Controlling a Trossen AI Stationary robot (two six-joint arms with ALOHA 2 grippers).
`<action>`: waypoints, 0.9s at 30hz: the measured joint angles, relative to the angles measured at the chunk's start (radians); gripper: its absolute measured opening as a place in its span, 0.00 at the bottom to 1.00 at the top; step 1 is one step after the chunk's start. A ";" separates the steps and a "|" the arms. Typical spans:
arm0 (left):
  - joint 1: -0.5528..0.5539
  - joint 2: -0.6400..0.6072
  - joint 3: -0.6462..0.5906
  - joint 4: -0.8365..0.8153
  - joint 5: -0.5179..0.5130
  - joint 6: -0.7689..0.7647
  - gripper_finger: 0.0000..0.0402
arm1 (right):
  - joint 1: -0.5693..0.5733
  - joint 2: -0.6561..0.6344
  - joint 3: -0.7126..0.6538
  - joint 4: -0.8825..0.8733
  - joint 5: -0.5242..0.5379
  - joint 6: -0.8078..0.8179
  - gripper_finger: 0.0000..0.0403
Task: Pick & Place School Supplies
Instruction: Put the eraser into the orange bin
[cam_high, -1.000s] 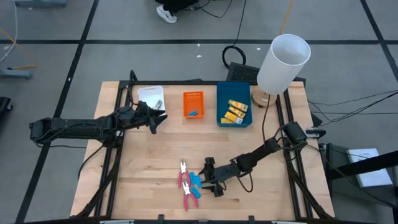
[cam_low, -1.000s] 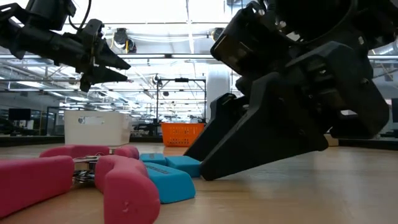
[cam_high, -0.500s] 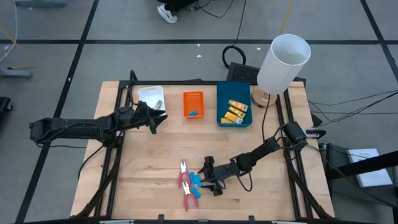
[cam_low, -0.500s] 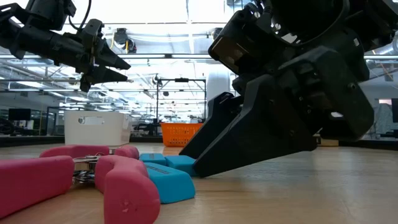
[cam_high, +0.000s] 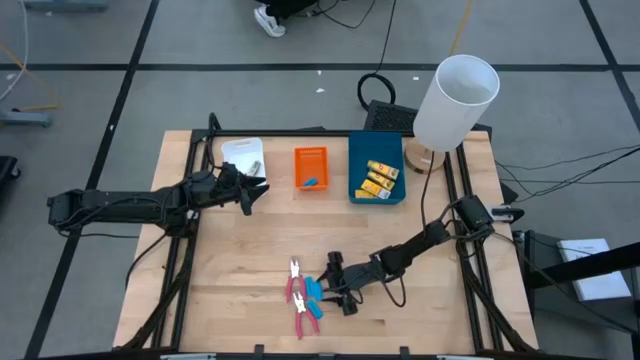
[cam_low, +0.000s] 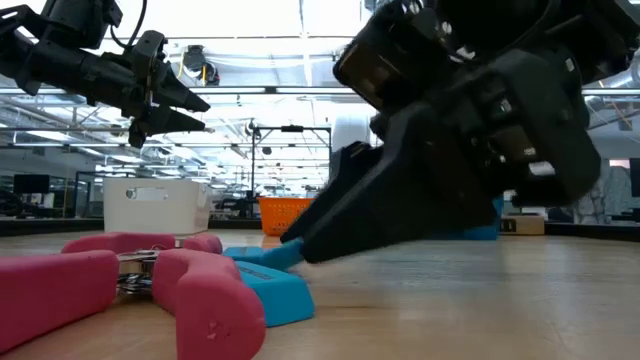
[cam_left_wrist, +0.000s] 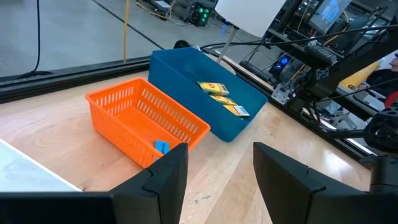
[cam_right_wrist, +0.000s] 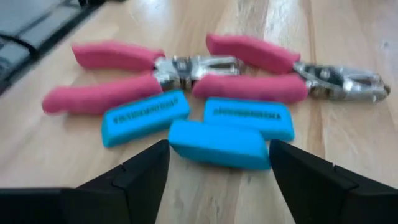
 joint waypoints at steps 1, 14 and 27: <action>0.000 0.000 0.000 0.000 0.000 0.000 0.46 | 0.000 0.000 0.000 0.006 0.002 0.001 0.68; 0.000 0.000 0.000 0.001 -0.002 0.004 0.46 | -0.008 0.113 0.048 0.067 0.035 0.092 0.81; 0.000 0.000 0.000 -0.001 -0.004 0.001 0.46 | -0.005 0.032 0.042 -0.131 0.020 0.029 0.72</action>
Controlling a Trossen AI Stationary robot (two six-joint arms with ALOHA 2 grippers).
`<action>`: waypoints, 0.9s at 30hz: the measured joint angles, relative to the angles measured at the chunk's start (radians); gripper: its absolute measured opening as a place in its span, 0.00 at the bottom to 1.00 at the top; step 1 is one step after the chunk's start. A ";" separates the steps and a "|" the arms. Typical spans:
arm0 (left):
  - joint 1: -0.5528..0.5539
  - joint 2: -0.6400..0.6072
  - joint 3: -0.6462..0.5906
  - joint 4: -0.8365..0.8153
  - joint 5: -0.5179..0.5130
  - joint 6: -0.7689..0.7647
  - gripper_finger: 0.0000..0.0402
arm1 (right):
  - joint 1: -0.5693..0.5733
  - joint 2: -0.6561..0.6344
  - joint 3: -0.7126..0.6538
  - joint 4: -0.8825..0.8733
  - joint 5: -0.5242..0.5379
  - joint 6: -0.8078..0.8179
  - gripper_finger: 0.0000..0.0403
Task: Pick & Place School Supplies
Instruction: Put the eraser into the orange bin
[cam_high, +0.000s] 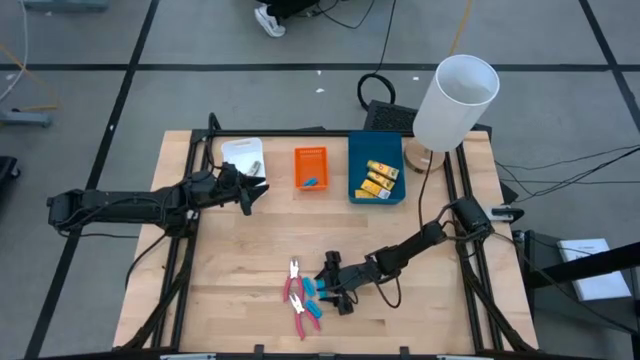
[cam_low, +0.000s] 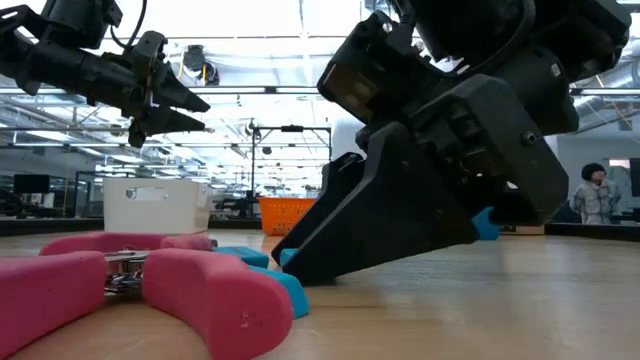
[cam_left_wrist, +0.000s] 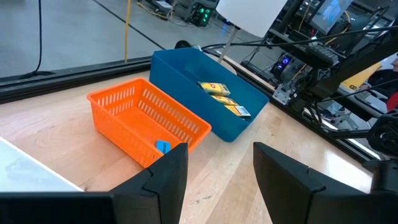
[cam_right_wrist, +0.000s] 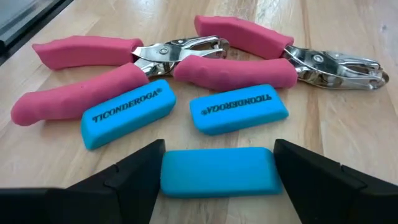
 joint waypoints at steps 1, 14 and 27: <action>0.000 0.000 0.000 0.000 0.000 0.000 0.46 | 0.000 0.000 0.000 -0.004 0.000 0.003 0.72; 0.000 0.000 0.000 0.000 0.000 -0.004 0.46 | 0.002 -0.037 -0.003 -0.039 -0.002 -0.041 0.64; 0.000 0.000 -0.001 0.039 -0.010 -0.012 0.46 | 0.013 -0.185 -0.005 -0.223 0.107 -0.123 0.54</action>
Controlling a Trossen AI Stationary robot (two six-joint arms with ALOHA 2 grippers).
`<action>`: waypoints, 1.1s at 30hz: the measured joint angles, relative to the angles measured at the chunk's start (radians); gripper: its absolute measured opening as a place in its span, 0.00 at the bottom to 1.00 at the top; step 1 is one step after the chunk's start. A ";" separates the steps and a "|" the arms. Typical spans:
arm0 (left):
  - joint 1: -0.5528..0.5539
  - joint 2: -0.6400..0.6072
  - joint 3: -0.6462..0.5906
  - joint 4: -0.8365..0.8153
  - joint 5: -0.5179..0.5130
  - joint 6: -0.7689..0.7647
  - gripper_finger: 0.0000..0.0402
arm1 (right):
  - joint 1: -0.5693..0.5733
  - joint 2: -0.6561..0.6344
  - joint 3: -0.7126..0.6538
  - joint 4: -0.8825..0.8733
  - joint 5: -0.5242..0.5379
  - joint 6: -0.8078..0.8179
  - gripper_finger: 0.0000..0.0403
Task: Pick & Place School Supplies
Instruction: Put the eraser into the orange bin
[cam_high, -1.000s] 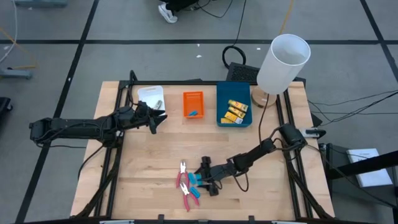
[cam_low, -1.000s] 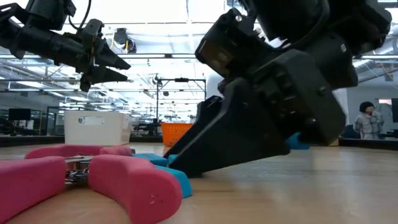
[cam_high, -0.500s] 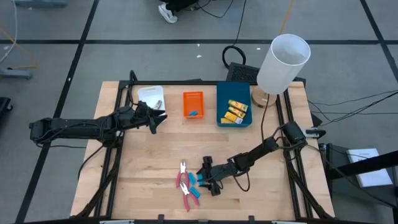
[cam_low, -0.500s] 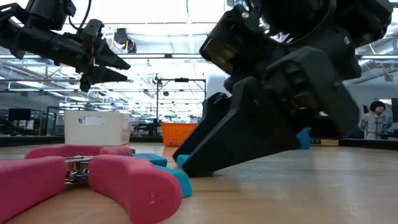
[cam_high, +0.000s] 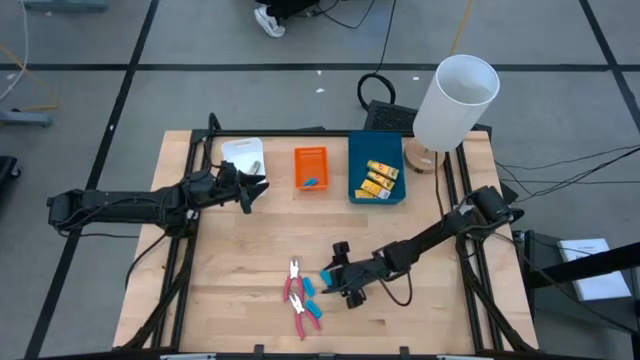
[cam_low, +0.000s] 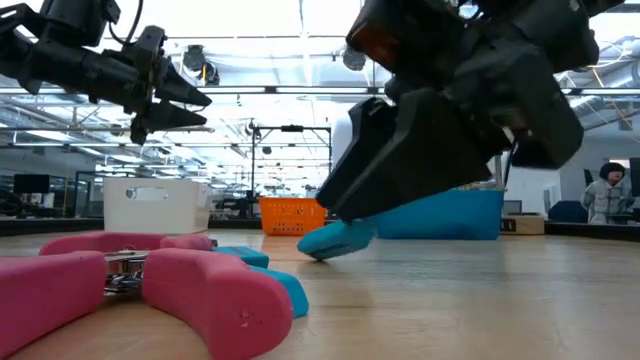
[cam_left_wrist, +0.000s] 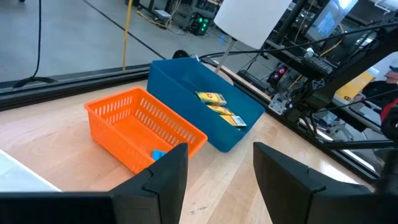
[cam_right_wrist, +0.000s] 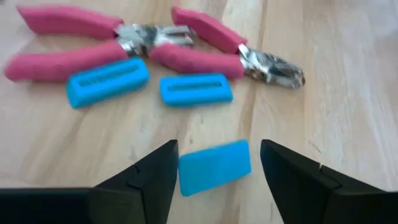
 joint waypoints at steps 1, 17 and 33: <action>0.000 0.000 0.000 -0.003 0.000 0.000 0.46 | 0.001 -0.001 0.000 0.005 -0.002 -0.001 0.54; 0.000 0.001 0.000 -0.017 -0.001 -0.019 0.46 | -0.021 0.065 -0.033 0.046 -0.087 0.063 0.64; 0.000 0.001 0.000 -0.016 -0.001 -0.019 0.46 | -0.066 0.079 -0.042 0.101 -0.181 0.115 0.60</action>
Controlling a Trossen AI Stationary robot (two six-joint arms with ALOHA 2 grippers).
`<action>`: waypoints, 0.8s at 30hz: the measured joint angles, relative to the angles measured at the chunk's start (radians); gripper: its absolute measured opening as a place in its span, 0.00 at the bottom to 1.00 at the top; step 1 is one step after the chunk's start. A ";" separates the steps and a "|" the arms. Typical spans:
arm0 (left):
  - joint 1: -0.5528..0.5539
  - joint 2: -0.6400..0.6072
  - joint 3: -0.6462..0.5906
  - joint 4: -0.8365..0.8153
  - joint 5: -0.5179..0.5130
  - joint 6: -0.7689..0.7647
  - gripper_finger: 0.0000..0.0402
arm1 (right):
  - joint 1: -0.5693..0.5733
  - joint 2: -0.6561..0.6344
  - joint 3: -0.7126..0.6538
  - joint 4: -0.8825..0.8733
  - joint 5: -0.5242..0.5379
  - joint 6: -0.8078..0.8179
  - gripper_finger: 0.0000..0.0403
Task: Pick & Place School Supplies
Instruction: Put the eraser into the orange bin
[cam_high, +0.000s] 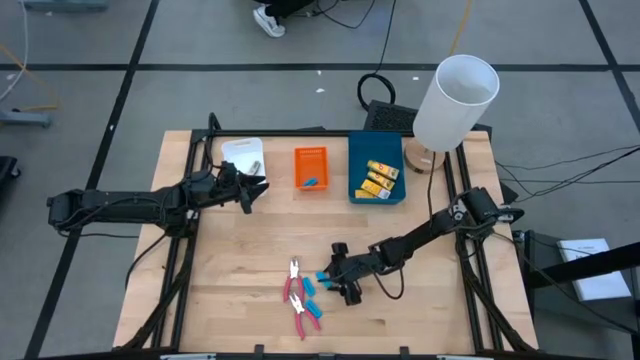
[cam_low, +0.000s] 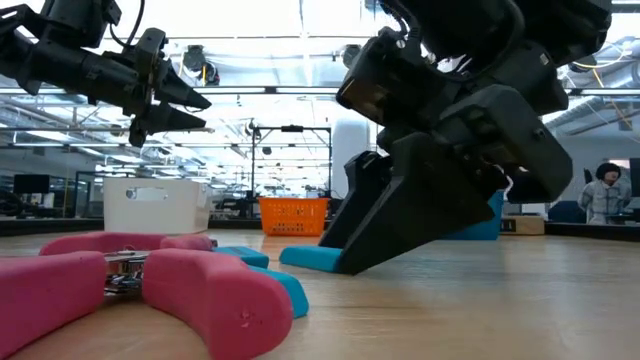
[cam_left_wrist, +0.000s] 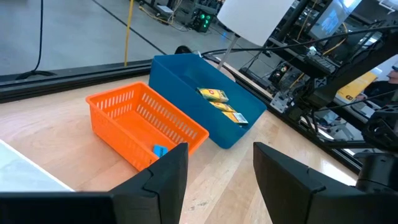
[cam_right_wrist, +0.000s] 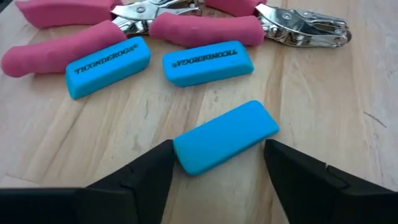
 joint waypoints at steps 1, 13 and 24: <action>0.000 0.000 0.000 0.000 0.000 0.000 0.46 | 0.000 0.000 0.000 0.000 0.000 0.005 0.58; 0.000 0.000 0.000 0.000 0.000 0.000 0.46 | 0.002 0.001 0.001 -0.035 0.163 0.309 0.55; 0.000 0.000 0.000 0.000 0.000 0.000 0.46 | 0.002 -0.002 0.003 -0.158 0.244 0.346 0.51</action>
